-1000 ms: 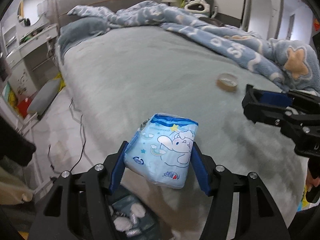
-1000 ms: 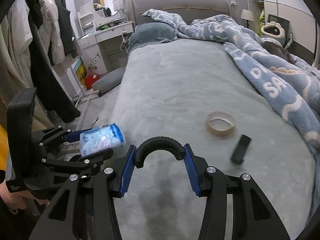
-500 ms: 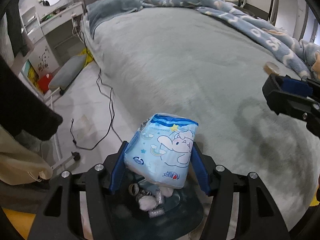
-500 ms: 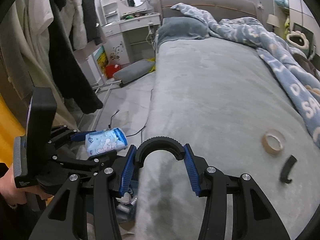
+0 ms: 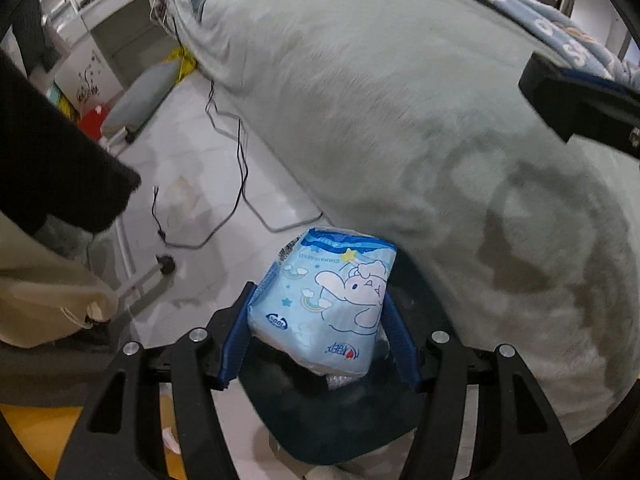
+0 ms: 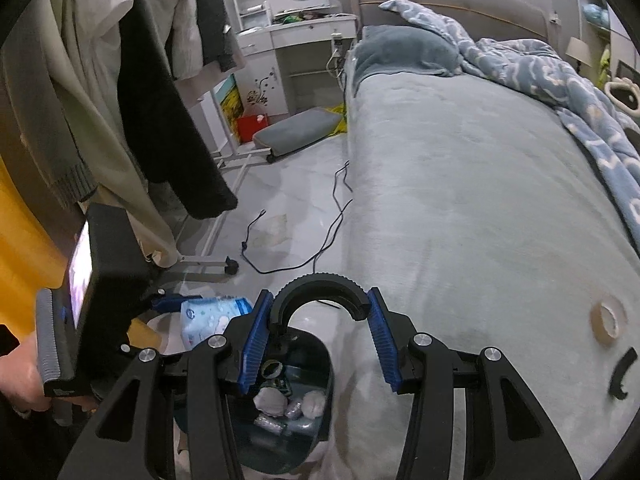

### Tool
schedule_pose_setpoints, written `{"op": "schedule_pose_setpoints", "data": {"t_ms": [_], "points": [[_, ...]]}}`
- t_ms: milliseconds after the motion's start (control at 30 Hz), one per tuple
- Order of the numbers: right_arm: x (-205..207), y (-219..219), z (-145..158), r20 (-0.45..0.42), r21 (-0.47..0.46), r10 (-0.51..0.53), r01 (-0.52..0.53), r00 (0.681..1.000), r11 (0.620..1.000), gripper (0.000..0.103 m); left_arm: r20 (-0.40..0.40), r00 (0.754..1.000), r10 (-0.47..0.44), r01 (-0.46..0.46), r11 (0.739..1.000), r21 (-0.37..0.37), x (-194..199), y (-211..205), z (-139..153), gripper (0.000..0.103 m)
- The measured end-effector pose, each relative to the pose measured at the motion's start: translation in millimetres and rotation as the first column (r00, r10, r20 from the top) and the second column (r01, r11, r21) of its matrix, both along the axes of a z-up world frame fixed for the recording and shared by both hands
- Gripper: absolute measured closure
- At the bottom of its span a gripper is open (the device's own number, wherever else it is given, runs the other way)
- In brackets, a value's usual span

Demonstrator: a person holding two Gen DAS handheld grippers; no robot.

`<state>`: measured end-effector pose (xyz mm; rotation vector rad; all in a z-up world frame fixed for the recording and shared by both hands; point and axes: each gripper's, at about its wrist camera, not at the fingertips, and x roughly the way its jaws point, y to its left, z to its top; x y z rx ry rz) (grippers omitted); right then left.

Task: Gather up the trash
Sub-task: 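Carry the diaper packet over the bin with the left tool, then open the left tool to drop the diaper packet into the bin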

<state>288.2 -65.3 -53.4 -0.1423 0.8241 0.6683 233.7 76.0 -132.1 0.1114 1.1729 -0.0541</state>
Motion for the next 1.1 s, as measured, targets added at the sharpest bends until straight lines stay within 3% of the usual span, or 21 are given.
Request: {"op": "schedule_pose_setpoints", "data": {"t_ms": [133,733,867,1100], "points": [[1.6,17.2,-5.4,-0.009,-0.008,0.014,-0.014,1.0,1.0,0.054,-0.038,0.999,0.006,-0.005,1.0,0.024,-3.9,13.2,-9.7,0.039],[9.7,75.5,-33.8,-0.069,-0.065,0.062,-0.067,0.996,0.996,0.054,-0.214,0.976,-0.033,0.034,0.999,0.002,-23.6,39.2,-51.5,0.034],[10.6,84.5,-39.4,-0.081,-0.081,0.075,-0.082,0.994,0.993,0.054,-0.215,0.976,-0.029,0.026,1.0,-0.018,-27.4,49.1,-48.6,0.023],[10.5,102.0,-58.6,-0.123,-0.119,0.095,-0.11,0.988,0.987,0.054,-0.182,0.983,0.0,-0.005,1.0,-0.024,-30.5,68.5,-39.2,0.018]]}}
